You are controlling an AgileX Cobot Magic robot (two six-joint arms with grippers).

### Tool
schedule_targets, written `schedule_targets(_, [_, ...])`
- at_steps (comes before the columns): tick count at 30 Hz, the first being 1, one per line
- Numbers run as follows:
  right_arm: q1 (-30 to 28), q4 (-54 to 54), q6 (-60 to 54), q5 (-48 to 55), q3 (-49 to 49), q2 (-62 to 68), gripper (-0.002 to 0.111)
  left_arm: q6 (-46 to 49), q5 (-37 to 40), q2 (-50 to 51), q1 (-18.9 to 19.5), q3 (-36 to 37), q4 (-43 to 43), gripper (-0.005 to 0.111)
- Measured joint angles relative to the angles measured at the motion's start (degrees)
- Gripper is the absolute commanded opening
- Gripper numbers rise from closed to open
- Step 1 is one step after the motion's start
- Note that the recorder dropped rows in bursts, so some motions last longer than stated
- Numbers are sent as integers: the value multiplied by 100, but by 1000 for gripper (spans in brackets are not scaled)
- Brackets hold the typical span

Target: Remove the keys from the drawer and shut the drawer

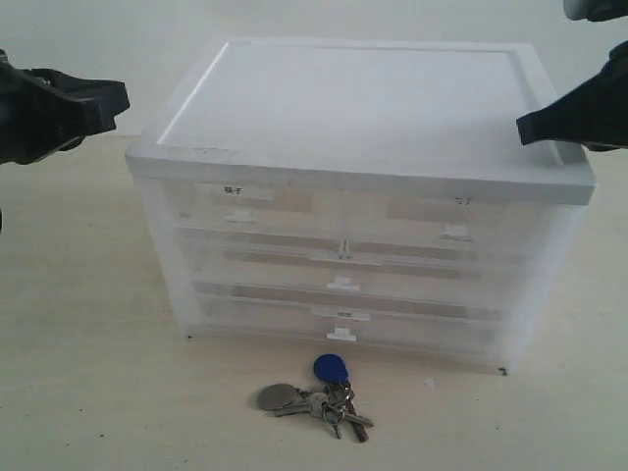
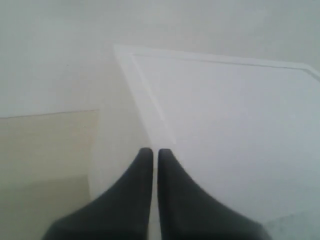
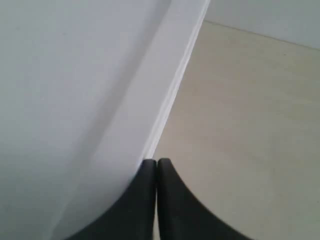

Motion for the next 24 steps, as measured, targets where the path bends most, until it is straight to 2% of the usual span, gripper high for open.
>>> schedule_targets(5, [328,161,-152,-236,-133,74,0,-148,-65,400,3,-118,-46,5])
schedule_targets(8, [376,193,-167,-358,-132,125,0,72,-34,494,64,-168,-431,5])
schedule_targets(16, [390,219,-178,-408,-145,157,0,691,-93,244,521,-168,-1157,5])
schedule_targets(21, [402,219,-190,-390,-157,161,0,586,263,556,544,-168,-1131,5])
schedule_targets(24, [402,227,-190,-323,-179,161,0,100,275,840,544,-168,-702,5])
